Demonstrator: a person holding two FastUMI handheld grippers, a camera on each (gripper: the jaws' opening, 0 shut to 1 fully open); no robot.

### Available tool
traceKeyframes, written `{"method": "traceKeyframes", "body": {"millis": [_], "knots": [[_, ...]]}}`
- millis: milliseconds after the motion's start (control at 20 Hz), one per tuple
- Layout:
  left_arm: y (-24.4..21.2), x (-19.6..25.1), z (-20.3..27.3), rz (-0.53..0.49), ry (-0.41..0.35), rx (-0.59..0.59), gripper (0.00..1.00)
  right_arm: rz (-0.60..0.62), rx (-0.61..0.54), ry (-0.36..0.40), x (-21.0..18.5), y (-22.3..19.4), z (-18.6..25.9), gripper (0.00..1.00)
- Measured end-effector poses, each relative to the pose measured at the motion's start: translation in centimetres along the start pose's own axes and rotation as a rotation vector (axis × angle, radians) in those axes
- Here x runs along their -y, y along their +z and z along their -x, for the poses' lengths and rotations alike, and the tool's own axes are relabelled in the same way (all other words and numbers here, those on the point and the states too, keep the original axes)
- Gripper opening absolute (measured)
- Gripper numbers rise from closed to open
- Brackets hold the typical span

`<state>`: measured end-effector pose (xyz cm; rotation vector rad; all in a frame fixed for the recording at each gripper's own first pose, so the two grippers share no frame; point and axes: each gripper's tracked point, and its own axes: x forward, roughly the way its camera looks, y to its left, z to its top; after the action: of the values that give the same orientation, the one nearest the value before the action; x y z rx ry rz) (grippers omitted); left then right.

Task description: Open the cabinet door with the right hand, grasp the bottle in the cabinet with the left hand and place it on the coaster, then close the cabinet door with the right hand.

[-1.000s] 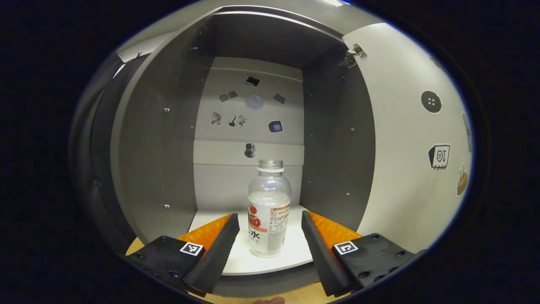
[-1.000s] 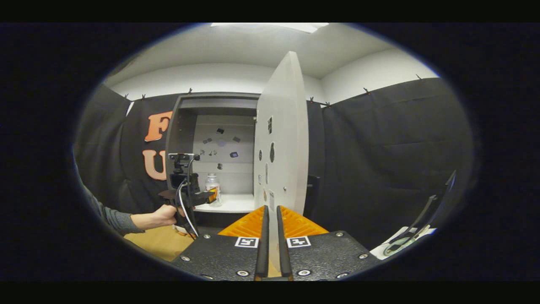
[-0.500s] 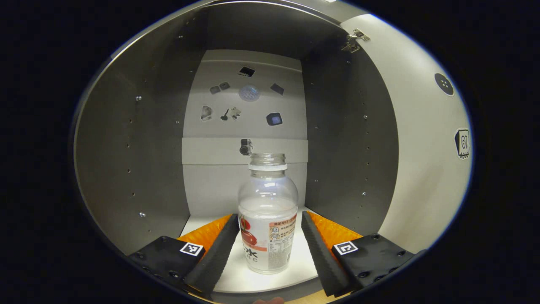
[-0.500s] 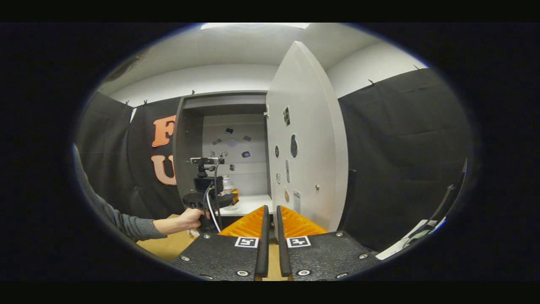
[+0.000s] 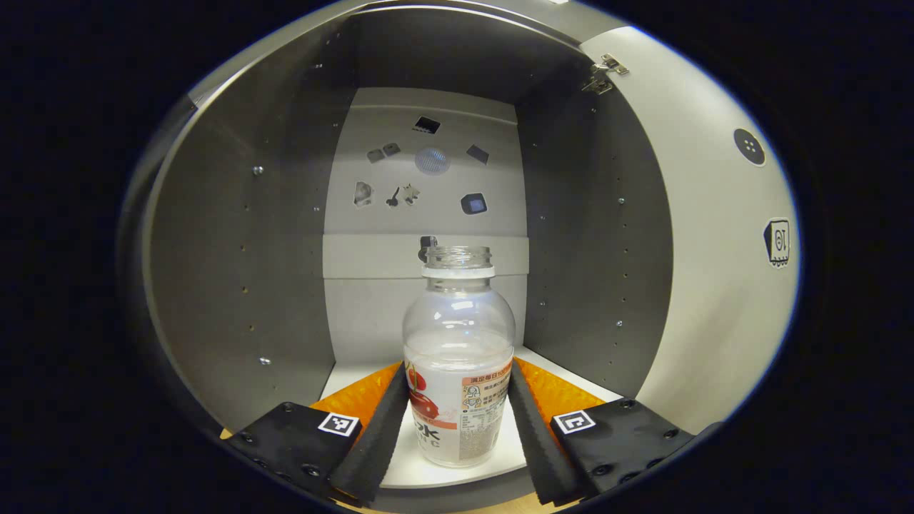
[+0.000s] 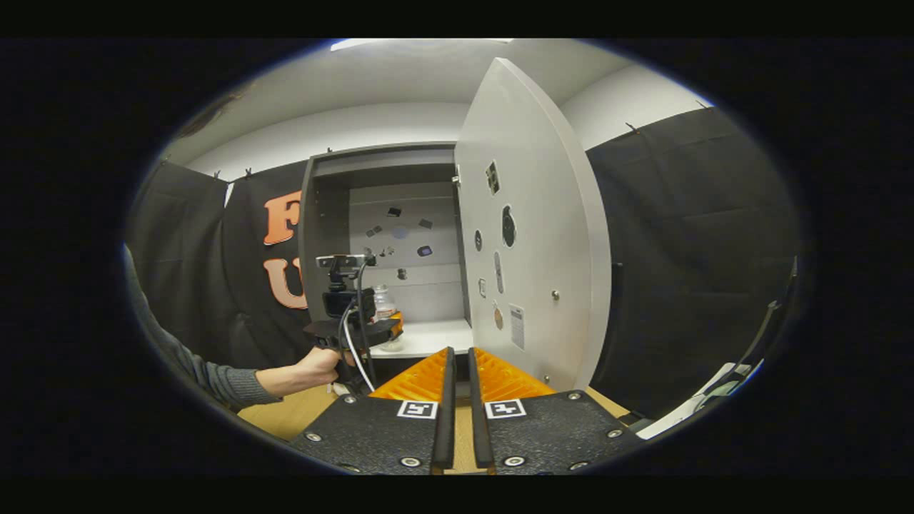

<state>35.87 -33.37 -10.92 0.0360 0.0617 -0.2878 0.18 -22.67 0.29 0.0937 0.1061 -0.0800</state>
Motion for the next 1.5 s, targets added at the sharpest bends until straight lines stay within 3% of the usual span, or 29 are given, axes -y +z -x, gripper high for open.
{"method": "traceKeyframes", "body": {"millis": [250, 450, 500, 600, 650, 700, 750, 800, 900, 1050, 1100, 1150, 1350, 1450, 1500], "knots": [[1.4, -1.0, 7.7, -0.002, 0.009, 0.062, 0.84, -0.032, -0.016, 0.068, -1.3, -0.8, 1.1, 0.10], [-0.1, -2.7, 14.3, -0.019, 0.048, 0.084, 0.83, -0.045, -0.047, 0.120, -2.4, -1.9, 2.4, 0.14], [-1.1, -3.3, 15.7, -0.038, 0.067, 0.077, 0.85, -0.052, -0.040, 0.139, -2.8, -2.0, 2.8, 0.14], [-3.2, -3.8, 18.4, -0.059, 0.082, 0.059, 0.84, -0.066, -0.043, 0.164, -3.4, -2.5, 3.3, 0.06], [-4.4, -4.0, 19.7, -0.057, 0.084, 0.047, 0.84, -0.071, -0.050, 0.169, -3.5, -2.9, 3.5, 0.14], [-5.5, -4.4, 20.9, -0.051, 0.093, 0.044, 0.84, -0.076, -0.061, 0.175, -3.7, -3.3, 3.6, 0.06], [-6.8, -4.6, 21.8, -0.050, 0.099, 0.033, 0.84, -0.083, -0.074, 0.180, -3.7, -3.8, 3.8, 0.06], [-8.0, -5.0, 22.9, -0.048, 0.106, 0.023, 0.83, -0.089, -0.087, 0.185, -3.9, -4.4, 3.9, 0.15], [-10.8, -5.7, 24.6, -0.054, 0.129, -0.014, 0.84, -0.122, -0.102, 0.206, -4.4, -4.9, 4.2, 0.11], [-15.5, -6.7, 26.6, -0.028, 0.150, -0.081, 0.85, -0.146, -0.125, 0.219, -4.6, -5.4, 4.8, 0.11], [-17.0, -7.1, 27.2, -0.021, 0.155, -0.102, 0.85, -0.136, -0.129, 0.219, -4.6, -5.5, 4.9, 0.16], [-18.5, -7.6, 27.7, -0.025, 0.163, -0.126, 0.84, -0.132, -0.136, 0.220, -4.5, -5.8, 5.2, 0.11], [-24.8, -8.8, 29.0, -0.008, 0.187, -0.225, 0.85, -0.147, -0.182, 0.224, -4.7, -7.0, 5.9, 0.11], [-26.8, -9.2, 29.5, -0.009, 0.198, -0.245, 0.84, -0.151, -0.213, 0.221, -4.7, -7.8, 6.1, 0.16], [-27.7, -9.7, 29.6, -0.014, 0.210, -0.252, 0.84, -0.151, -0.225, 0.223, -4.9, -8.3, 6.1, 0.10]]}}
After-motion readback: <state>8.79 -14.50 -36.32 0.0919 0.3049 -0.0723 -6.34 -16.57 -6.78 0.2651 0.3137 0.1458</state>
